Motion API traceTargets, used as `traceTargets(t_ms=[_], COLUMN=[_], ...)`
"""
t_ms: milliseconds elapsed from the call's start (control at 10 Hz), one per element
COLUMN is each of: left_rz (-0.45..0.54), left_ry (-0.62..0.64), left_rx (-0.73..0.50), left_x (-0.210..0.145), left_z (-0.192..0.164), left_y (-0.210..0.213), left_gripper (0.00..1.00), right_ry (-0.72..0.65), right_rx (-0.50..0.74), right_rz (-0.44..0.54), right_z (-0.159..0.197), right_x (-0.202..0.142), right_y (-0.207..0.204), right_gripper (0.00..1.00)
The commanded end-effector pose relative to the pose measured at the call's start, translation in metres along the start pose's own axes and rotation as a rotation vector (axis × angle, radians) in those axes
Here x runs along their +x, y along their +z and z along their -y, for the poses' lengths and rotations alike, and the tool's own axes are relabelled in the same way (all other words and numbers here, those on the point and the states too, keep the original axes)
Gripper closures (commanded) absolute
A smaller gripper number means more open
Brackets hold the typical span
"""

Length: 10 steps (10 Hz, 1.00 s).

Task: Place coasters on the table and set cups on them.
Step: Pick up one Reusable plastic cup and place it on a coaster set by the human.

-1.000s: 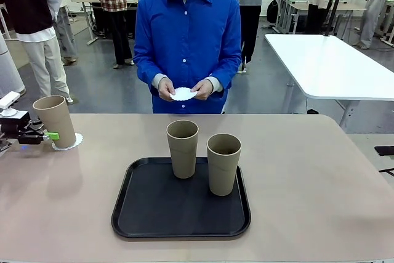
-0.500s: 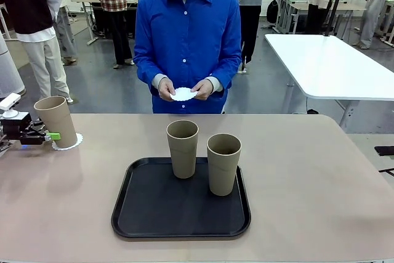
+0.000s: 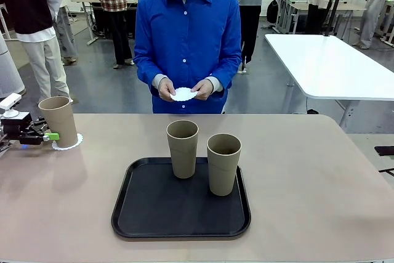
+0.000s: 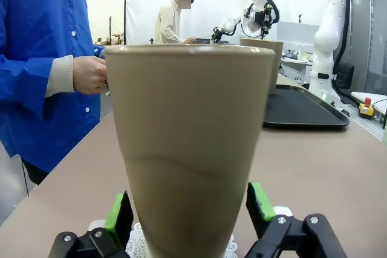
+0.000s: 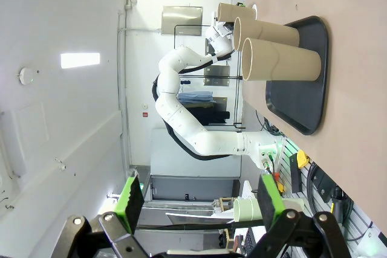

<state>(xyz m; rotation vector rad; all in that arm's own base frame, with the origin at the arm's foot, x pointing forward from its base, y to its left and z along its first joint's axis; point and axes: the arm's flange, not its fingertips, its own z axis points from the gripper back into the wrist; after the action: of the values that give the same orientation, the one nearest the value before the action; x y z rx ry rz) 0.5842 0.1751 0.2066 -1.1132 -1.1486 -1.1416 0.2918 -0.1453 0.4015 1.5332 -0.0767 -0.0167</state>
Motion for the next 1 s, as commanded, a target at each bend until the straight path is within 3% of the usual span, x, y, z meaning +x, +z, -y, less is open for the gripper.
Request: traceTargets(t_ms=[0, 900], left_rz=[-0.001, -0.052], left_ry=[0.024, 0.053], left_rx=[0.007, -0.052], left_x=[0.0034, -0.0015], left_z=[-0.0072, -0.0094], left_y=[0.0023, 0.0041], left_gripper=[0.0, 0.0], right_ry=[0.006, 0.006], right_rx=[0.012, 0.012], right_rz=[0.001, 0.001], right_z=[-0.0009, -0.0009], right_x=[0.0009, 0.0009], right_y=[-0.0005, -0.0005], right_gripper=[0.0, 0.0])
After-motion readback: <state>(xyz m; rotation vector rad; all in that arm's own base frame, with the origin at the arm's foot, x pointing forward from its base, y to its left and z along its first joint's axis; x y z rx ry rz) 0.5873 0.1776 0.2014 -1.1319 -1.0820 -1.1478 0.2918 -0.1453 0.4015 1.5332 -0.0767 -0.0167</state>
